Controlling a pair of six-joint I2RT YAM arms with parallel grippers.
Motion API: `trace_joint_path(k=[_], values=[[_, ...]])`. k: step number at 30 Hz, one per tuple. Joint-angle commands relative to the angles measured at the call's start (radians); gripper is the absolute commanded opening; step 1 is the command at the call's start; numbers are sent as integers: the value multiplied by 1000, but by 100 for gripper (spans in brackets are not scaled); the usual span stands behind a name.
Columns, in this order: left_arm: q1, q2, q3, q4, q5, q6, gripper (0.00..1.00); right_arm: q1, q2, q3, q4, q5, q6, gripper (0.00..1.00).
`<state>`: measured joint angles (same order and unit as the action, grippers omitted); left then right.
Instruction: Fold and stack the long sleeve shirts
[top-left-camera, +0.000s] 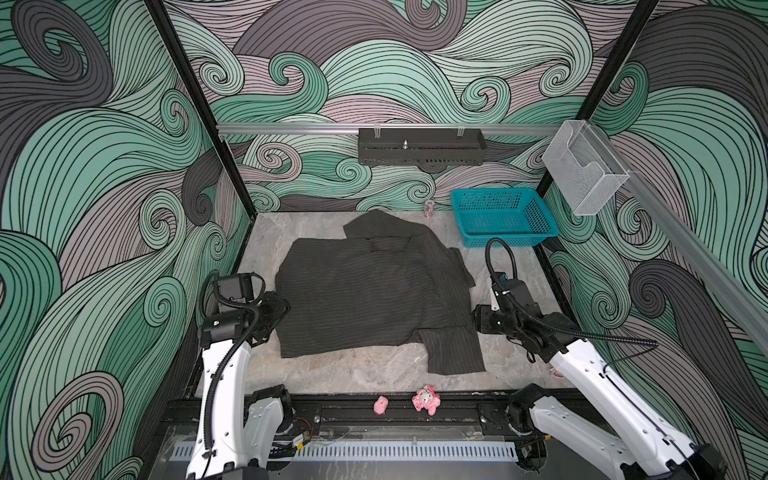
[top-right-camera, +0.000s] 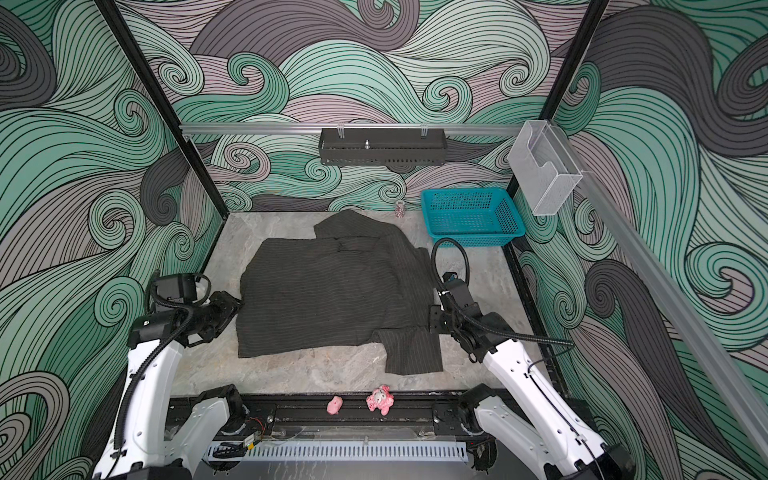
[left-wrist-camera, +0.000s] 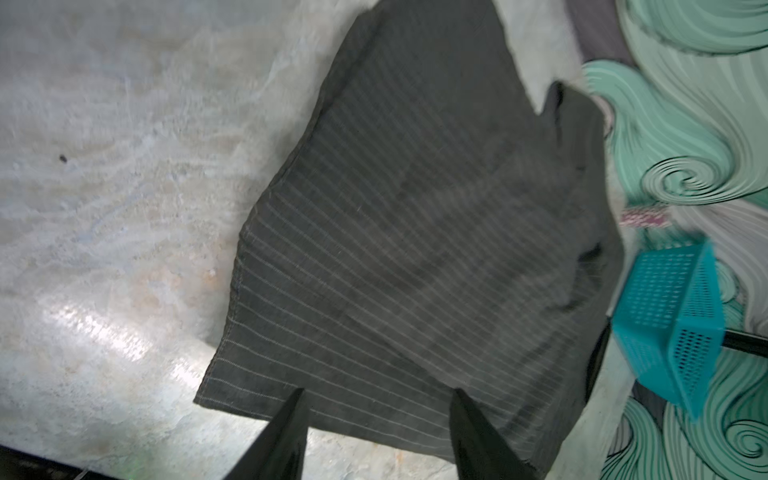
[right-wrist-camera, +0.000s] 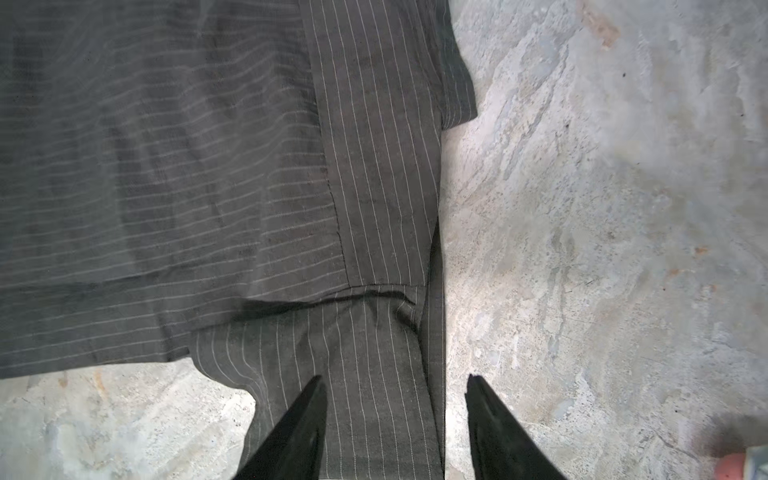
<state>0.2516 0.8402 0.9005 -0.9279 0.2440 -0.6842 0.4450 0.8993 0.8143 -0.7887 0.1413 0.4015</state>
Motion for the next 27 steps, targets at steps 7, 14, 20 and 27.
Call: trace_joint_path(k=[7,14,20,27], values=[[-40,480,148,261,132,-41,43,-44,527,322,88,-27,96,53],[-87,897,311,332,122,-61,38,-88,957,591,127,-145,95,53],[-98,1083,432,266,37,-76,36,-130,1111,637,128,-181,137,50],[-27,1069,233,321,22,-143,39,-154,1086,428,145,-203,215,49]])
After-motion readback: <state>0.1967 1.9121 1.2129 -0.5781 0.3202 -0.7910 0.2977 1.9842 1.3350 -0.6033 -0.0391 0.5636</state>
